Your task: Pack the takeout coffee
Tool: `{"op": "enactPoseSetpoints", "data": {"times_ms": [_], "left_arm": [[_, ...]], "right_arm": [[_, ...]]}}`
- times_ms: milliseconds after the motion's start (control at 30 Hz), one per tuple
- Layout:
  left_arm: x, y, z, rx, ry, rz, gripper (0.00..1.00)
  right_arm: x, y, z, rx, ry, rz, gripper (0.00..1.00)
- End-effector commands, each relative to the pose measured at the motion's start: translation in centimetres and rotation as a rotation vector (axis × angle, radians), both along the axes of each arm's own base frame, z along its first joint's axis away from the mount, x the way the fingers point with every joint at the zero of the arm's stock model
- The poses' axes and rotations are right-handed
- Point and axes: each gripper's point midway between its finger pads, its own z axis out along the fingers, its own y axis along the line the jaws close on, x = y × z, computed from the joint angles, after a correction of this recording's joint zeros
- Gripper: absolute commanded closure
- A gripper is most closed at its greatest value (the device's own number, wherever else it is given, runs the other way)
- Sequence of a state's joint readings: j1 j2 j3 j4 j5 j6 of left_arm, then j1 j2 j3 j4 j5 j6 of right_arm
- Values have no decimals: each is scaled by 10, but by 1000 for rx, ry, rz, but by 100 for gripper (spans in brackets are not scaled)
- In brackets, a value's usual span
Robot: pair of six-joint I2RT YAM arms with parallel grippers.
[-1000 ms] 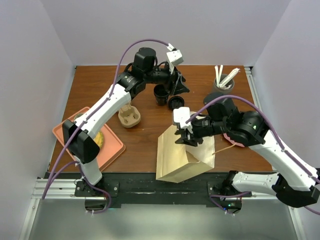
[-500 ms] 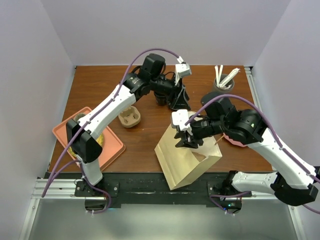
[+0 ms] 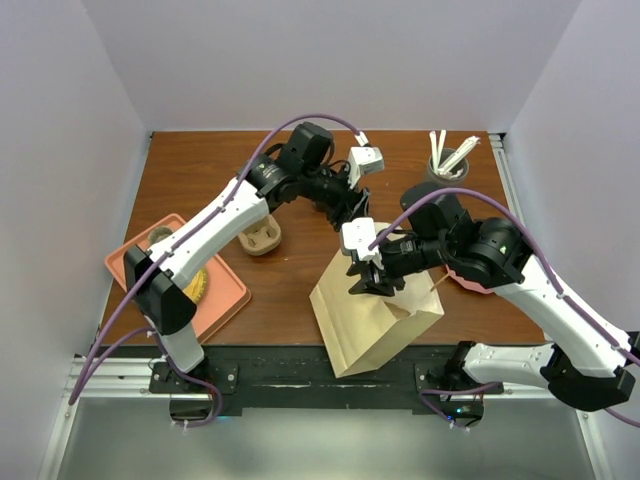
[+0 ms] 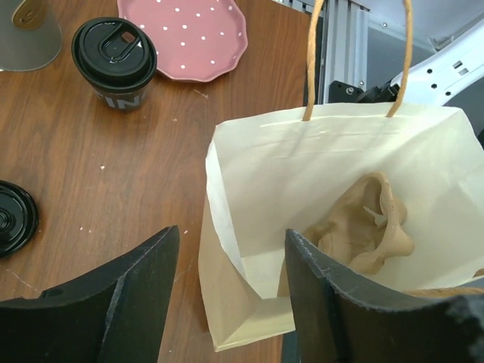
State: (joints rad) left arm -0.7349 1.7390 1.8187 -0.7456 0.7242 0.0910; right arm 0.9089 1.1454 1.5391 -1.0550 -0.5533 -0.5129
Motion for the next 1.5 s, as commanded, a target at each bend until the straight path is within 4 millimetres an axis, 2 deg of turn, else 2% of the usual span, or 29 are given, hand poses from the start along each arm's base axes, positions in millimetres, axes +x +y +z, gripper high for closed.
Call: {"op": "enactPoseSetpoints", "data": {"times_ms": [0,67,100,167,200,267,300,400,433,500,533,567,600,633,667,700,733,767,800,967,1100,1167,1200,1233,1267,1300,1333,1400,1467], "left_arm": [[5,-11,5,-15,-81,-23,42],[7,-17,9,-26,-109,-34,50],[9,-17,11,-27,-116,-32,60],[11,-20,19,-47,-142,-36,73],[12,-20,24,-55,-154,-35,87],[18,-20,35,-73,-191,-9,100],[20,-20,40,-78,-207,8,100],[37,-14,60,-92,-281,104,100],[41,-11,78,-127,-304,156,100],[53,-1,86,-140,-331,247,100],[54,5,111,-209,-366,301,100],[62,13,100,-194,-365,362,100],[63,18,105,-216,-381,386,100],[60,26,127,-290,-405,426,100],[64,31,110,-271,-388,461,100],[61,37,125,-327,-412,473,100],[59,38,113,-327,-375,479,100],[57,40,115,-346,-366,466,100],[51,41,123,-379,-373,452,100],[29,34,115,-410,-326,342,100],[33,33,112,-401,-310,361,100],[36,30,120,-405,-319,349,76],[43,25,105,-359,-289,341,67],[44,24,121,-367,-322,316,58],[44,20,118,-353,-306,282,55],[49,14,98,-295,-257,269,53],[53,13,113,-306,-280,259,51],[51,6,104,-291,-240,193,48],[40,3,110,-327,-243,81,44]], "right_arm": [[1,8,15,60,-35,19,60],[3,8,15,59,-38,12,60],[4,7,15,58,-43,6,60],[6,7,15,56,-44,-10,59],[10,6,15,50,-52,-30,59],[16,4,18,56,-63,-79,57],[24,1,20,54,-89,-127,56],[34,-9,34,89,-103,-252,50],[40,-14,39,101,-117,-305,49],[40,-24,49,142,-98,-383,45],[40,-25,54,177,-68,-427,43],[39,-32,59,204,-70,-458,40],[37,-35,61,218,-57,-475,38],[35,-36,62,236,-19,-504,34],[35,-38,59,235,-3,-527,27],[33,-41,58,238,8,-535,25],[31,-43,50,216,33,-546,24],[32,-45,47,203,36,-560,23],[33,-49,41,178,41,-578,22],[42,-59,42,172,-13,-640,22],[34,-49,43,178,-44,-522,25],[31,-44,43,167,-73,-458,28],[28,-42,43,168,-76,-421,28],[18,-35,43,171,-85,-333,29],[15,-32,42,174,-90,-292,30],[12,-30,41,174,-95,-262,30],[6,-25,42,179,-93,-205,32],[2,-19,31,128,-62,-151,33],[-6,-8,25,93,-26,-52,34]]}}
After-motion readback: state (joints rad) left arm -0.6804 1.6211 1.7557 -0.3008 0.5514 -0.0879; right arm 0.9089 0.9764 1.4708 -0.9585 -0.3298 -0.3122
